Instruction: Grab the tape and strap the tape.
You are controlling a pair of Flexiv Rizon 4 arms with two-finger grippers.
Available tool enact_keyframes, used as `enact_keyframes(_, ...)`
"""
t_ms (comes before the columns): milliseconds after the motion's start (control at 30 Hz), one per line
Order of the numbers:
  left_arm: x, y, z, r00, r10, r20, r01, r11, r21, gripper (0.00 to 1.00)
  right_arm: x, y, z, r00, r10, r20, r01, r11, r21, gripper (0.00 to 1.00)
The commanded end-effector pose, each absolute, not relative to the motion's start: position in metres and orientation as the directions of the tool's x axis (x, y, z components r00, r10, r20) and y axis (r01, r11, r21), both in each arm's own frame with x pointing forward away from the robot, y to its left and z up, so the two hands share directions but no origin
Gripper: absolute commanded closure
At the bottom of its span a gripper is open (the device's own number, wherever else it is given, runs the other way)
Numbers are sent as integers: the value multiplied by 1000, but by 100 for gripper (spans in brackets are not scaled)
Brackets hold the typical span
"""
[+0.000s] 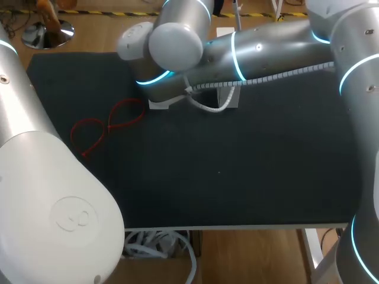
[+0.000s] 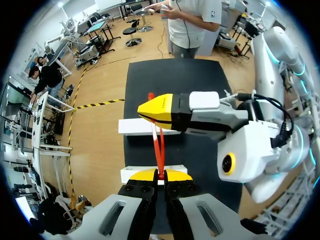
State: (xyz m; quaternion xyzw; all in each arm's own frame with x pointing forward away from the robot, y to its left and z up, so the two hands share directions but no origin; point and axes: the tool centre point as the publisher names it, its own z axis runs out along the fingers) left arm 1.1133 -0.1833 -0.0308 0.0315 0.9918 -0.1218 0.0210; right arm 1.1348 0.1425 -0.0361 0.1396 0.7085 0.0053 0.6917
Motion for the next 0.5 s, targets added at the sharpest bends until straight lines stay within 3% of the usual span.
enact_keyframes(33,1113,-184,-30,-997,58,-47,67,969,-236,100,1135,146,-34,-10,204,-979,194,961,199,100)
enact_keyframes(500,1113,-184,-30,-997,58,-47,67,969,-236,100,1131,152,-35,-15,212,-977,184,961,205,100)
